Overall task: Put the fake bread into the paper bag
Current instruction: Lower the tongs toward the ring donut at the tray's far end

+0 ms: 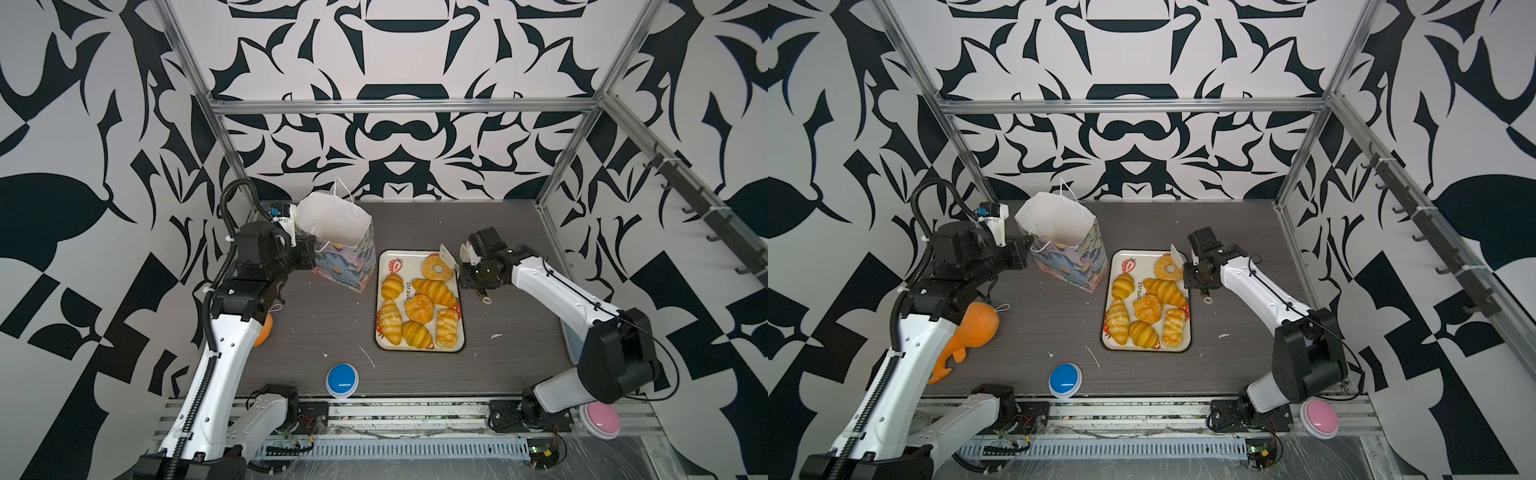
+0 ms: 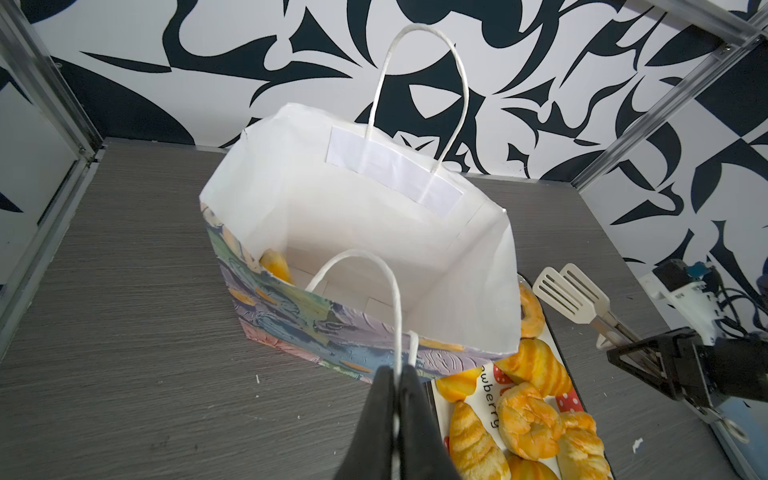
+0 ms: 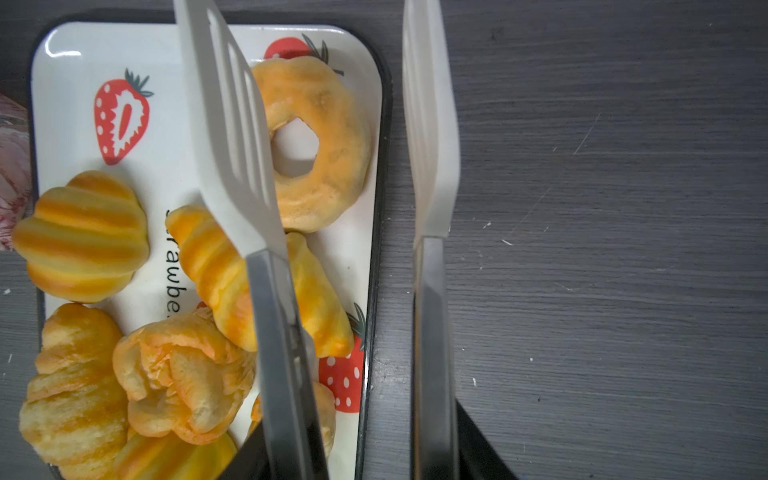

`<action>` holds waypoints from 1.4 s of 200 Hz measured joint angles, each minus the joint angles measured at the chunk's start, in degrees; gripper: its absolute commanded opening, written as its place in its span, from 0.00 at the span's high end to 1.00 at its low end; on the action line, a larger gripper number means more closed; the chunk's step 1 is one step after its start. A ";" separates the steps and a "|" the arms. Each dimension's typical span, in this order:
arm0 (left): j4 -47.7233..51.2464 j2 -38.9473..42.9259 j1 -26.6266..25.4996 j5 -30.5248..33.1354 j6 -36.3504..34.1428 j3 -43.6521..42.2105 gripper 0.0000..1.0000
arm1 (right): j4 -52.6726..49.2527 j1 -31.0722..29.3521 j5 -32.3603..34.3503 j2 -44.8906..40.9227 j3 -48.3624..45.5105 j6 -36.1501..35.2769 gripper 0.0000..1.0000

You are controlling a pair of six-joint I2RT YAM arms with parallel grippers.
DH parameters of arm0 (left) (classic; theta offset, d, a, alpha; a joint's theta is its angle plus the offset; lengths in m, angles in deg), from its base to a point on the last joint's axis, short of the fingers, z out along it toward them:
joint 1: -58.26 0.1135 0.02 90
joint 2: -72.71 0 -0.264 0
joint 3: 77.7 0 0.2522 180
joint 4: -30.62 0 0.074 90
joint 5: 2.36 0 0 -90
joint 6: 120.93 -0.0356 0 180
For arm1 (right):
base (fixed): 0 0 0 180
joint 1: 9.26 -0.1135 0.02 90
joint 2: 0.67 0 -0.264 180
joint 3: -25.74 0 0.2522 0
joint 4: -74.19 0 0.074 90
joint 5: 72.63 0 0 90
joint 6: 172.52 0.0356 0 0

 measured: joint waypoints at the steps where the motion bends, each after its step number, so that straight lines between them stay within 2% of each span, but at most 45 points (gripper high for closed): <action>1: 0.00 0.00 0.00 0.00 0.00 0.00 0.91 | 0.02 0.00 0.00 0.02 0.00 0.00 0.50; 102: 0.11 0.00 0.00 -0.02 0.00 0.00 0.90 | 1.62 0.00 -1.18 2.01 -1.31 0.17 0.54; 280: 0.20 0.00 0.00 0.00 -0.02 0.00 0.90 | 2.51 0.00 -1.49 4.63 -1.42 0.15 0.54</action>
